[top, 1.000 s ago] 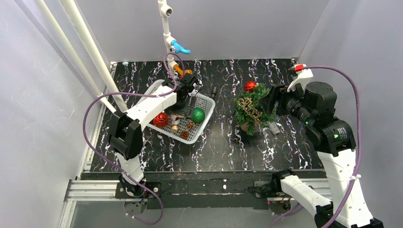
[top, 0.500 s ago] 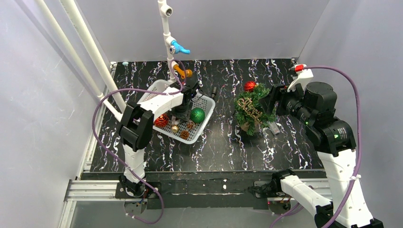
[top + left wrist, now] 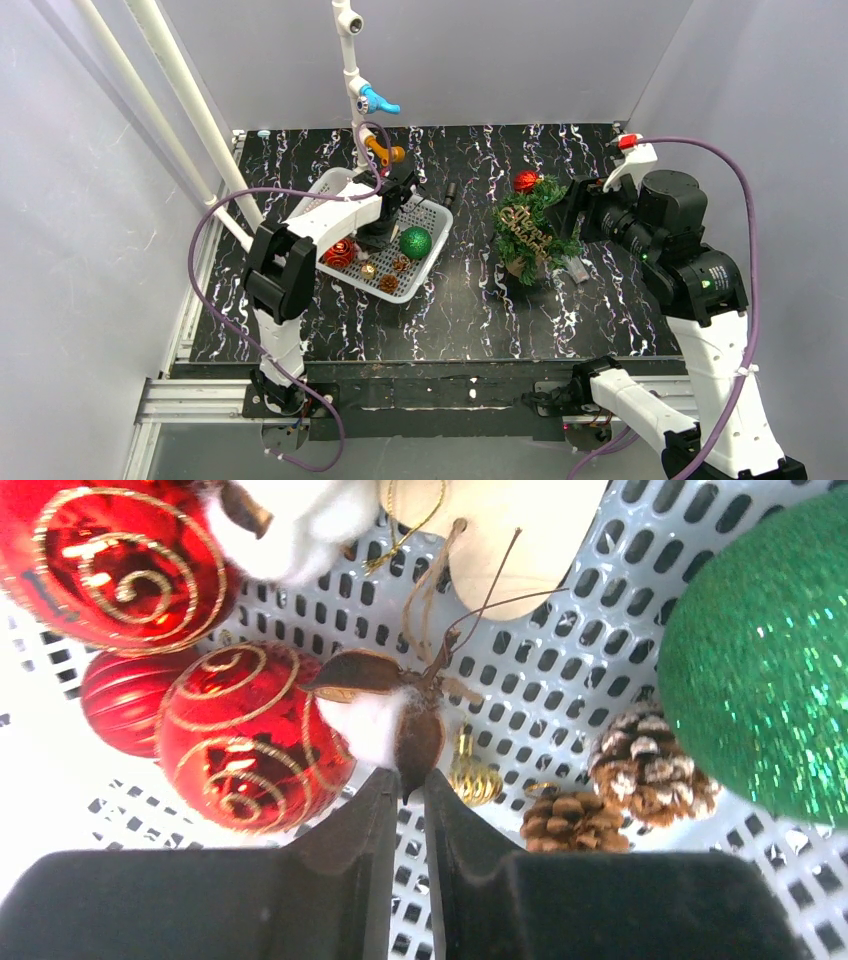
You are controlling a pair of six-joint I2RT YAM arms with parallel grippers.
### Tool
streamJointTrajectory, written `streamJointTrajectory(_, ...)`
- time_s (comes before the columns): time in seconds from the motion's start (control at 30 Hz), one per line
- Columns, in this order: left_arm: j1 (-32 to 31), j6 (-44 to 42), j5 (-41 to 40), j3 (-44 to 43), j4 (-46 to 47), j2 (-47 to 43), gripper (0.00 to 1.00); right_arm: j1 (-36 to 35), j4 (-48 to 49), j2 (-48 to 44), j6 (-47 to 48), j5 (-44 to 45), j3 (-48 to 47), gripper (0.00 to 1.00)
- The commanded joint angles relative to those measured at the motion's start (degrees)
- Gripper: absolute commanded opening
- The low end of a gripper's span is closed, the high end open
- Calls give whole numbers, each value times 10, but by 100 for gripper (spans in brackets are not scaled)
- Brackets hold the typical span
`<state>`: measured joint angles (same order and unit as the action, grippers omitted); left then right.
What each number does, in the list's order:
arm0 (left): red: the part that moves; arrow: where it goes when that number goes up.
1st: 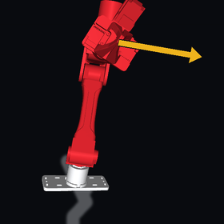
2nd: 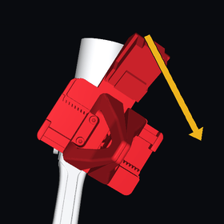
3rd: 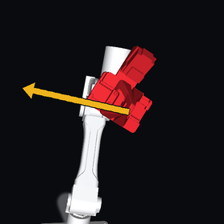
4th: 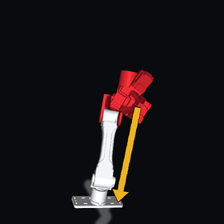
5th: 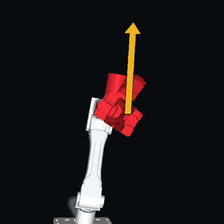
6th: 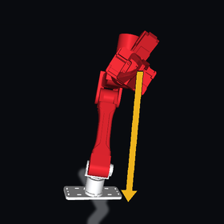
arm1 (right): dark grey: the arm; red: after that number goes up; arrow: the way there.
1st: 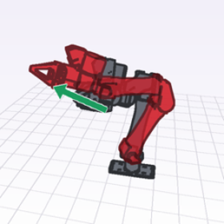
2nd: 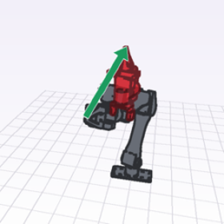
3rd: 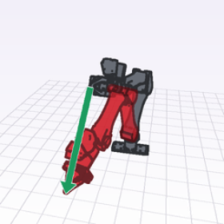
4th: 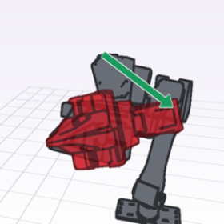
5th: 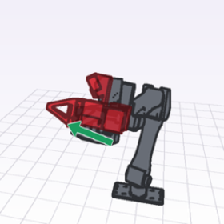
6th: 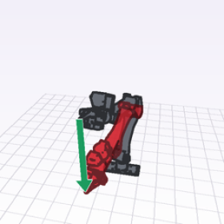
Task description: Decorate the small christmas tree
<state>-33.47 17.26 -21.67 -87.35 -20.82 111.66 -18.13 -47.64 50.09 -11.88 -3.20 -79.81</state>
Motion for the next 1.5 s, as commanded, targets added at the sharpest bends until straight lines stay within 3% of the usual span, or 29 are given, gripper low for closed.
streamJointTrajectory(0.0,3,-45,-3,-27,-89,-80,7,-2,28,-2,-10,-14,-35,73)
streamJointTrajectory(0.27,3,-94,71,-112,-122,-140,0,-2,80,26,-29,-107,-111,72)
streamJointTrajectory(0.47,3,-97,195,-154,-100,-192,0,-6,218,78,-87,-275,-130,71)
streamJointTrajectory(0.57,6,-62,271,-198,-108,-200,0,-29,260,113,-112,-300,-136,70)
streamJointTrajectory(0.73,37,104,300,-373,-227,-143,0,-97,254,153,-89,-264,-150,70)
streamJointTrajectory(0.8,51,170,343,-401,-233,-133,0,-130,253,160,-69,-233,-134,70)
streamJointTrajectory(0.93,71,287,404,-334,-158,-165,0,-211,287,150,36,-151,-52,72)
streamJointTrajectory(1.1,95,400,451,-263,-83,-203,0,-297,467,91,183,-45,125,74)
streamJointTrajectory(1.23,96,440,472,-255,-73,-206,0,-329,469,117,268,-5,135,73)
streamJointTrajectory(1.47,97,452,471,-234,-60,-224,0,-343,584,163,322,20,159,70)
